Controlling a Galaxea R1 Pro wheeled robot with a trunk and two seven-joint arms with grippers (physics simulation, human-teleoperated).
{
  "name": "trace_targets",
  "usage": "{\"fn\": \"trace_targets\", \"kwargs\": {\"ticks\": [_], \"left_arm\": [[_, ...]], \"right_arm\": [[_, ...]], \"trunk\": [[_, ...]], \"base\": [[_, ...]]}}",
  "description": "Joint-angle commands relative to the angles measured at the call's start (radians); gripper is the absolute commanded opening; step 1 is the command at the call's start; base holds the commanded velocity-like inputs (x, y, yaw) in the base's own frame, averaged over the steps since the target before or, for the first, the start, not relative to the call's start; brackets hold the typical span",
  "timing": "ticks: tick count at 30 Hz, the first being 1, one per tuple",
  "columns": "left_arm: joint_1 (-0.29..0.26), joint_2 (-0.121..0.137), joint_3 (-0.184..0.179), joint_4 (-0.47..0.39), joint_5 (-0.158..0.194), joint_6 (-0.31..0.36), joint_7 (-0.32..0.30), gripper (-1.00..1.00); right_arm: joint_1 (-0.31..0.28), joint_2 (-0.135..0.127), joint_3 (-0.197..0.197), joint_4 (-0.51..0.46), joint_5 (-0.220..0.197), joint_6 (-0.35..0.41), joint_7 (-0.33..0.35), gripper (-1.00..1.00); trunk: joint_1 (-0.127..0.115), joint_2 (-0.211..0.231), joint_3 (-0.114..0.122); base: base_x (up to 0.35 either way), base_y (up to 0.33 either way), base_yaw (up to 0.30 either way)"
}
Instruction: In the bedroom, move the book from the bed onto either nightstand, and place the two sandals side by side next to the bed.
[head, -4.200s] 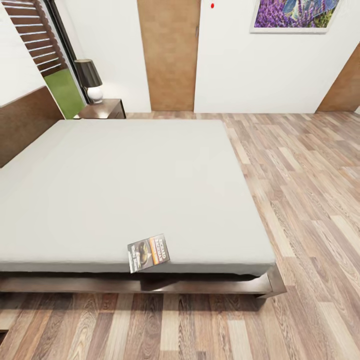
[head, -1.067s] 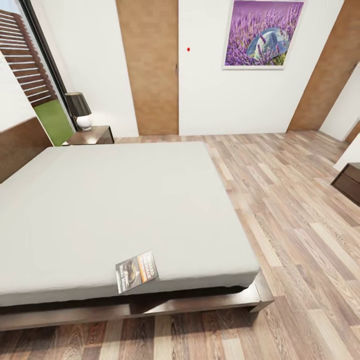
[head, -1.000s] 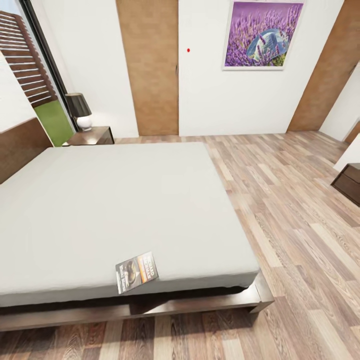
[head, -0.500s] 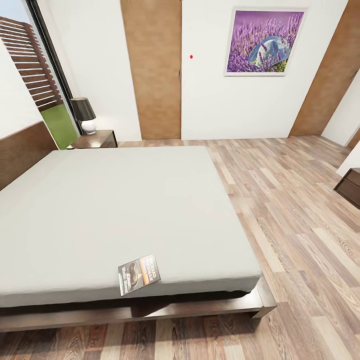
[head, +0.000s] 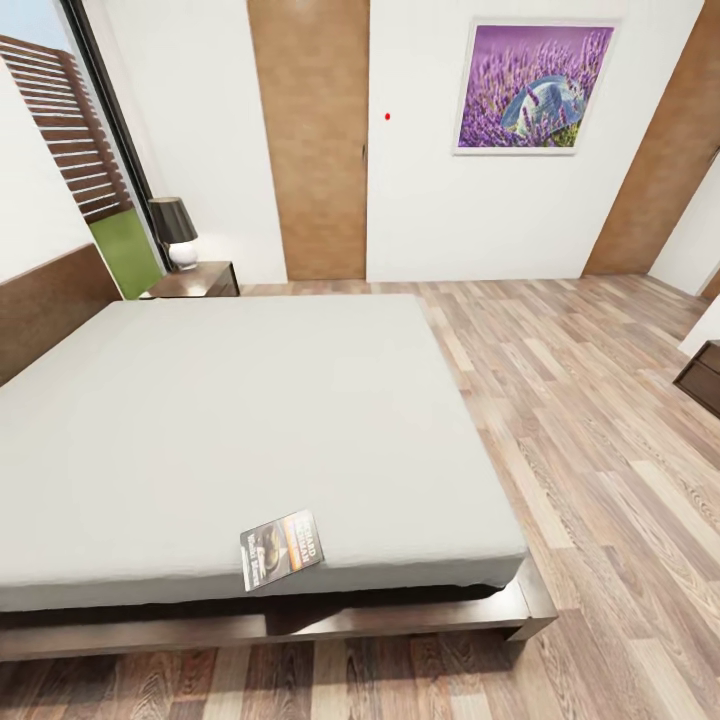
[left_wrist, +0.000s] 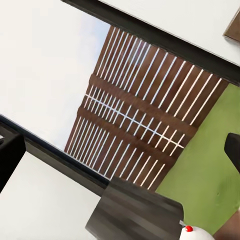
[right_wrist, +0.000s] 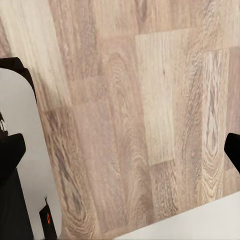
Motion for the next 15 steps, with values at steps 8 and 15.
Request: {"fn": "trace_targets", "kwargs": {"ticks": [8,15], "left_arm": [[-0.001,0.002,-0.009,-0.001,0.008,0.010,0.007,1.00],[-0.001,0.000,-0.010,-0.002,0.008,0.010,0.007,1.00]], "right_arm": [[-0.001,-0.002,-0.014,0.006,0.010,-0.002,-0.005,1.00],[-0.001,-0.001,-0.013,0.001,0.012,0.000,-0.006,1.00]], "trunk": [[0.000,0.000,-0.001],[0.000,0.000,0.000]], "base": [[0.000,0.000,0.004],[0.000,0.000,0.001]]}}
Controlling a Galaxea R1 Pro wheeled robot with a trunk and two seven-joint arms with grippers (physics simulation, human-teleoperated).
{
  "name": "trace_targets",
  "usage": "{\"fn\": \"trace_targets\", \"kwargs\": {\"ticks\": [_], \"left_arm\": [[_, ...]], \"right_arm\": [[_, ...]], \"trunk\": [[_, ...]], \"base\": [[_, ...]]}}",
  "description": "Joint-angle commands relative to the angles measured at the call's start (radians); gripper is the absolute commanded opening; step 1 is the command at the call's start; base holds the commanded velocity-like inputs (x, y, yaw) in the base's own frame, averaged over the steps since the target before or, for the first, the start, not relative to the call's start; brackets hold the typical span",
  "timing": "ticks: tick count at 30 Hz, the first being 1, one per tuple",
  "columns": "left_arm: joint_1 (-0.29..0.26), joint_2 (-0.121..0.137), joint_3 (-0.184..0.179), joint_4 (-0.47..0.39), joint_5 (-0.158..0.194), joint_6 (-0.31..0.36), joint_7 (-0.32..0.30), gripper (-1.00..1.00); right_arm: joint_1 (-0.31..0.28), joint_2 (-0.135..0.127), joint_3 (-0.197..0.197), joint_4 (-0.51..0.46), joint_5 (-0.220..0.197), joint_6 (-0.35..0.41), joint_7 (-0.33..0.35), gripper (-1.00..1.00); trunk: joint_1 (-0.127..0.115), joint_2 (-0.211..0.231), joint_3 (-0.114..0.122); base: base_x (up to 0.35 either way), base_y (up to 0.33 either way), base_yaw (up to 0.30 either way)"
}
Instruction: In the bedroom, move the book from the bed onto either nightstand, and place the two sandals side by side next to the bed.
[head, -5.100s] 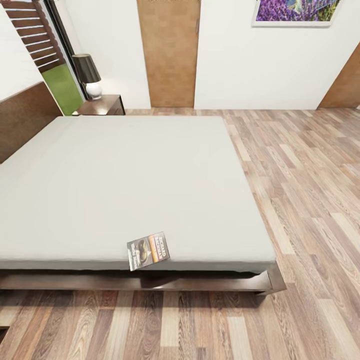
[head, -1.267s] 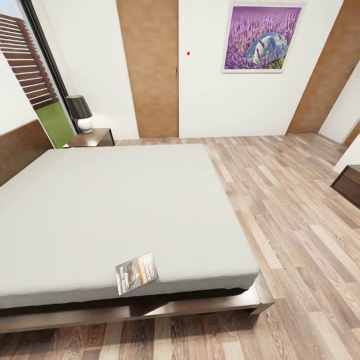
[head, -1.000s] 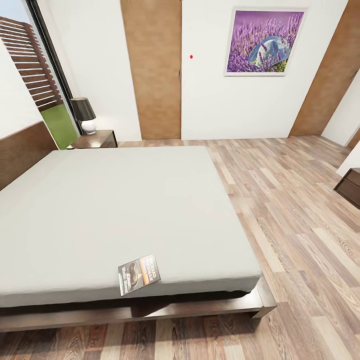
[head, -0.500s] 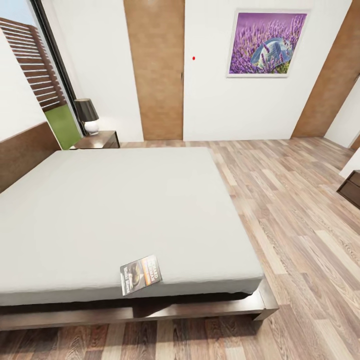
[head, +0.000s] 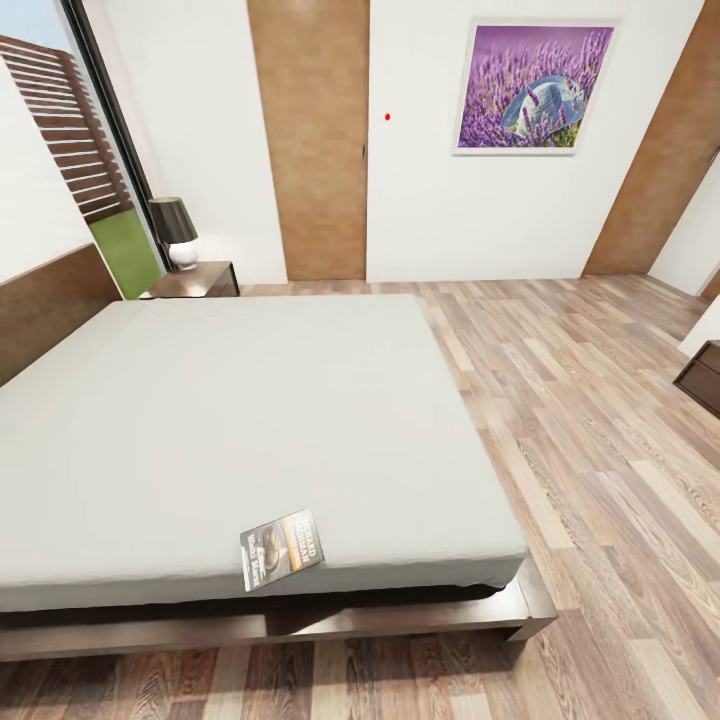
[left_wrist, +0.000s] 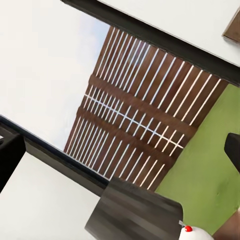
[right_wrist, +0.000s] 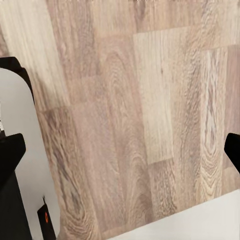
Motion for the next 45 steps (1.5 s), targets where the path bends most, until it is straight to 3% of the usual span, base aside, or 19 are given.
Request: {"fn": "trace_targets", "kwargs": {"ticks": [1,7,11,12,13,16,28,31,39,45], "left_arm": [[-0.001,0.001,-0.009,-0.001,0.008,0.011,0.007,1.00],[-0.001,0.000,-0.015,-0.001,0.007,0.011,0.007,1.00],[-0.001,0.000,-0.017,-0.001,0.007,0.011,0.007,1.00],[-0.001,0.000,-0.017,-0.001,0.007,0.011,0.007,1.00],[-0.001,0.000,-0.017,-0.001,0.007,0.011,0.007,1.00],[-0.001,0.000,-0.017,-0.001,0.007,0.012,0.007,1.00],[-0.001,-0.001,-0.018,0.000,0.006,0.012,0.007,1.00],[-0.001,-0.001,-0.018,0.000,0.006,0.012,0.007,1.00],[-0.001,-0.002,-0.018,0.002,0.006,0.012,0.008,1.00],[-0.001,-0.002,-0.018,0.002,0.006,0.012,0.008,1.00]], "right_arm": [[-0.003,0.000,-0.005,-0.005,0.009,-0.006,0.001,1.00],[-0.045,0.004,-0.003,-0.031,0.006,-0.009,0.071,1.00],[-0.101,0.005,-0.002,-0.039,0.005,-0.008,0.206,1.00],[-0.101,0.005,-0.002,-0.039,0.005,-0.008,0.206,1.00],[-0.138,0.005,-0.002,-0.041,0.006,-0.005,0.279,1.00],[-0.200,0.004,-0.003,-0.046,0.005,-0.001,0.364,1.00],[-0.369,0.001,-0.006,-0.051,0.005,0.056,0.456,1.00],[-0.381,0.005,-0.006,-0.048,0.005,0.063,0.466,1.00],[-0.397,0.048,-0.009,-0.038,0.005,0.074,0.564,1.00],[-0.399,0.060,-0.020,-0.024,0.003,0.083,0.704,1.00]], "trunk": [[0.000,0.000,-0.001],[0.000,0.000,-0.001],[0.000,0.000,-0.001],[0.000,0.000,-0.001],[0.000,0.000,-0.001],[0.000,0.000,-0.001],[0.000,0.000,-0.001],[0.000,0.000,-0.001],[0.000,0.000,-0.001],[0.000,0.000,-0.001]], "base": [[0.000,0.000,0.000],[0.000,0.000,0.000],[0.000,0.000,0.000],[0.000,0.000,0.000],[0.000,0.000,0.000],[0.000,0.000,0.000],[0.000,0.000,0.000],[0.000,0.000,0.000],[0.000,0.000,0.000],[0.000,0.000,0.000]]}}
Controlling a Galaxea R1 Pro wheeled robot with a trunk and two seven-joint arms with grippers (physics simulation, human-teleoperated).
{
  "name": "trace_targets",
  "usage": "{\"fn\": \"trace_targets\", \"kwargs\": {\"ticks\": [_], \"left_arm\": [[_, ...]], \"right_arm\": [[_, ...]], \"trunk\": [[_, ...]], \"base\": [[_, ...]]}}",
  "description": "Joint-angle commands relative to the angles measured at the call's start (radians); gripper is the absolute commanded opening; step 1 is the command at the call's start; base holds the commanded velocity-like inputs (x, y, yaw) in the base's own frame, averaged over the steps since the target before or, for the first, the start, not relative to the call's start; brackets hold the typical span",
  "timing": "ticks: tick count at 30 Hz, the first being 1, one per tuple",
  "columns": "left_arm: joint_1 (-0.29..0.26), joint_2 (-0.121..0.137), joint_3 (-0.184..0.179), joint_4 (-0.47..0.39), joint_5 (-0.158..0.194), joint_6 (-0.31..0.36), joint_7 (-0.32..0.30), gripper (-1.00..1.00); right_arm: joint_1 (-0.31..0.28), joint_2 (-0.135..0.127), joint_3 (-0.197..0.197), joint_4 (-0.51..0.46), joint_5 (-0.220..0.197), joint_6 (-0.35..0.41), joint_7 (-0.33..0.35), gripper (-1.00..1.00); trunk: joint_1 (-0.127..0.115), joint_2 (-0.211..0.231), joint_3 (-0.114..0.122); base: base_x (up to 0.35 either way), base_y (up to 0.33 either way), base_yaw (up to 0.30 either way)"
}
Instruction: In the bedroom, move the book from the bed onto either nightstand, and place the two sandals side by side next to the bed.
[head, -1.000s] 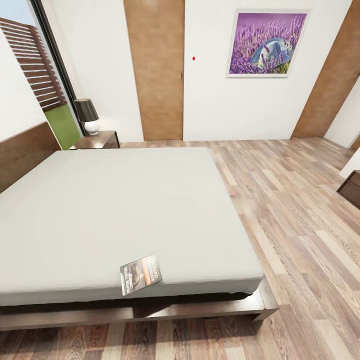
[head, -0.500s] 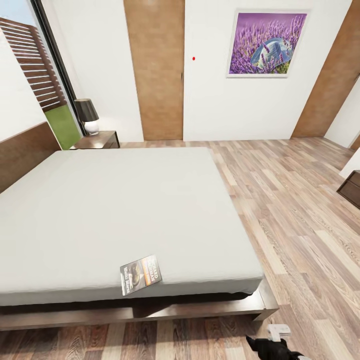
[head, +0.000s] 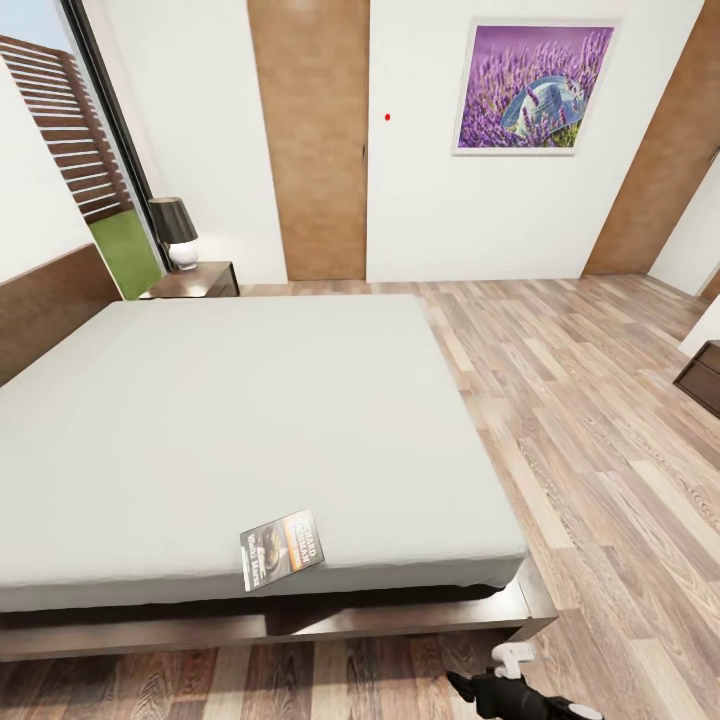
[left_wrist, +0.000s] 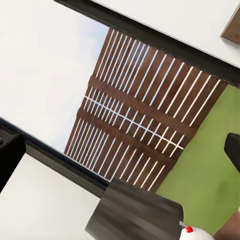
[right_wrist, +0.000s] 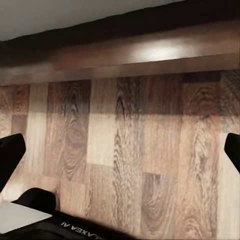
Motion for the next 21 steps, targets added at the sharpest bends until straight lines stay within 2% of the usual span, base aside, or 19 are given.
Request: {"fn": "trace_targets", "kwargs": {"ticks": [1,8,9,14,20,21], "left_arm": [[-0.001,0.002,-0.008,-0.001,0.008,0.011,0.007,1.00],[-0.001,0.002,-0.008,-0.002,0.008,0.011,0.007,1.00],[-0.001,0.002,-0.008,-0.002,0.008,0.011,0.007,1.00],[-0.001,0.002,-0.008,-0.002,0.008,0.011,0.007,1.00],[-0.001,0.002,-0.008,-0.002,0.008,0.011,0.007,1.00],[-0.001,0.002,-0.008,-0.002,0.008,0.011,0.007,1.00]], "right_arm": [[-0.001,0.000,-0.008,0.001,0.011,-0.006,0.005,1.00],[0.003,-0.005,-0.027,0.018,0.010,0.016,0.132,1.00],[0.003,-0.005,-0.027,0.018,0.010,0.016,0.132,1.00],[0.005,-0.007,-0.076,0.021,0.010,0.020,0.188,1.00],[0.006,-0.008,-0.133,0.023,0.011,0.024,0.223,1.00],[0.006,-0.008,-0.133,0.023,0.011,0.024,0.223,1.00]], "trunk": [[0.000,-0.001,-0.001],[0.000,-0.001,-0.001],[0.000,-0.001,-0.001],[0.000,-0.001,-0.001],[0.000,-0.001,-0.001],[0.000,-0.001,-0.001]], "base": [[0.000,0.000,0.000],[0.000,0.000,0.000],[0.000,0.000,0.000],[0.000,0.000,0.000],[0.000,0.000,0.000],[0.000,0.000,0.000]]}}
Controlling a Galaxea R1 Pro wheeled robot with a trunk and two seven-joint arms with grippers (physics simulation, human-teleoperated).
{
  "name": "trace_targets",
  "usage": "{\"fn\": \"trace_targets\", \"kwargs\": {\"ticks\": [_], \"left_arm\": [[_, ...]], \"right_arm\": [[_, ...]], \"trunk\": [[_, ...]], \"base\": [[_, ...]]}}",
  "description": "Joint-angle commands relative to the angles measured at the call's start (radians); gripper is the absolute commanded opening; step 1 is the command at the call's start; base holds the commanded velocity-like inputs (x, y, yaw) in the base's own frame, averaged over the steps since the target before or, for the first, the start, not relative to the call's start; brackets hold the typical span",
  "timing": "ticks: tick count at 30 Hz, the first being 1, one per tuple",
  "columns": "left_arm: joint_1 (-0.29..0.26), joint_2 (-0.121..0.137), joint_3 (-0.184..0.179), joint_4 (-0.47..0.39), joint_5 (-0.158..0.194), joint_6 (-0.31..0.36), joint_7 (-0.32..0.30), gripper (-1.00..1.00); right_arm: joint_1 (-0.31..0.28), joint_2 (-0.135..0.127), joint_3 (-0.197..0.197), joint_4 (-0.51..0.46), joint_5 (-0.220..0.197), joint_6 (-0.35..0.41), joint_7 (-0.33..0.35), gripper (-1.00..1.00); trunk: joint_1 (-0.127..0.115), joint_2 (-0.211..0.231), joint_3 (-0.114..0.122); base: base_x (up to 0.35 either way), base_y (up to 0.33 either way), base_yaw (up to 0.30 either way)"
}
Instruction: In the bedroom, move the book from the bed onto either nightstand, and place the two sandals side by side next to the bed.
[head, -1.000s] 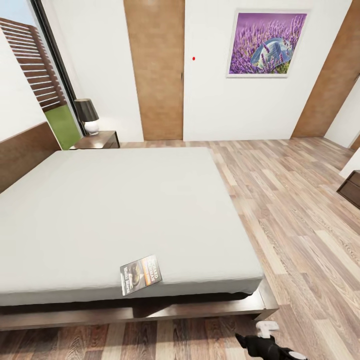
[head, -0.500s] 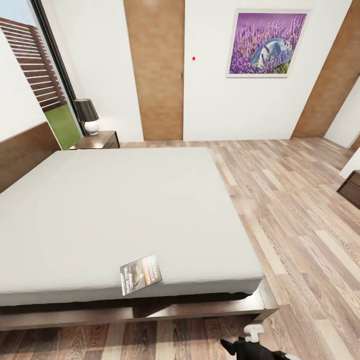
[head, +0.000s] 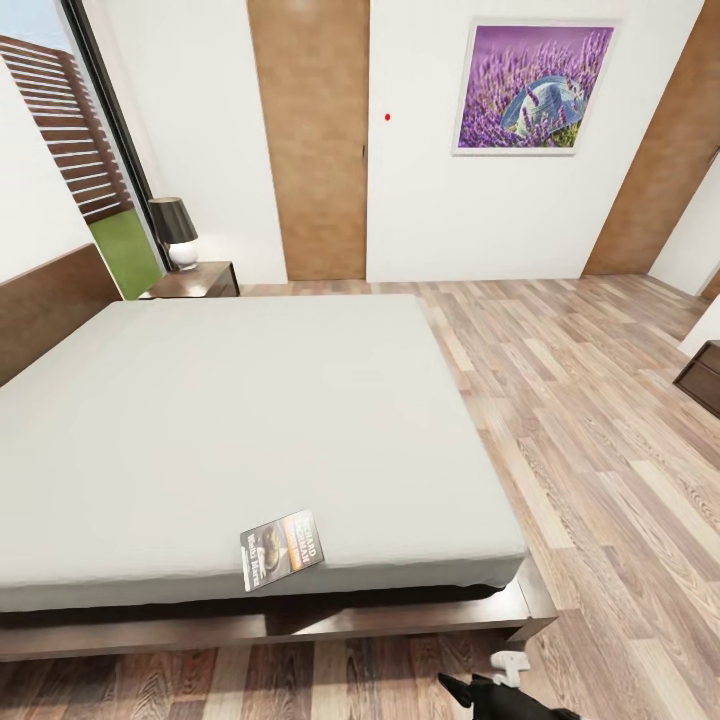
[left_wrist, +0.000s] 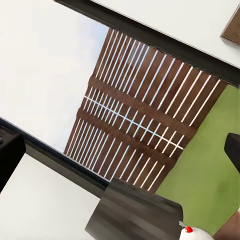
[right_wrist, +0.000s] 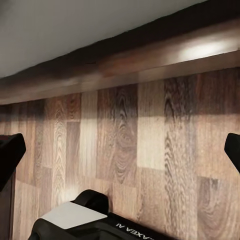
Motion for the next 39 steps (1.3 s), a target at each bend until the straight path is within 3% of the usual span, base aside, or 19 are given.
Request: {"fn": "trace_targets", "kwargs": {"ticks": [1,7,19,23,25,39], "left_arm": [[-0.001,0.002,-0.009,-0.001,0.008,0.011,0.007,1.00],[-0.001,0.002,-0.017,-0.001,0.008,0.011,0.006,1.00],[-0.002,0.002,-0.034,-0.001,0.008,0.011,0.007,1.00],[-0.002,0.002,-0.035,-0.001,0.008,0.011,0.007,1.00],[-0.002,0.002,-0.036,-0.001,0.008,0.011,0.008,1.00],[-0.002,0.002,-0.036,-0.001,0.008,0.011,0.012,1.00]], "right_arm": [[-0.001,0.000,-0.016,0.000,0.011,-0.004,0.010,1.00],[-0.001,-0.002,-0.039,0.000,0.012,0.001,0.032,1.00],[0.000,-0.025,-0.059,-0.008,0.010,0.083,0.136,1.00],[0.000,-0.029,-0.068,-0.009,0.010,0.093,0.145,1.00],[0.001,-0.033,-0.102,-0.010,0.012,0.102,0.151,1.00],[0.001,-0.034,-0.126,-0.011,0.012,0.093,0.156,1.00]], "trunk": [[0.000,-0.001,-0.001],[0.000,-0.001,-0.001],[0.000,-0.001,-0.001],[0.000,-0.001,-0.001],[0.000,-0.001,-0.001],[0.000,-0.001,-0.001]], "base": [[0.000,0.000,0.000],[0.000,0.000,0.000],[0.000,0.000,0.000],[0.000,0.000,0.000],[0.000,0.000,0.000],[0.000,0.000,0.000]]}}
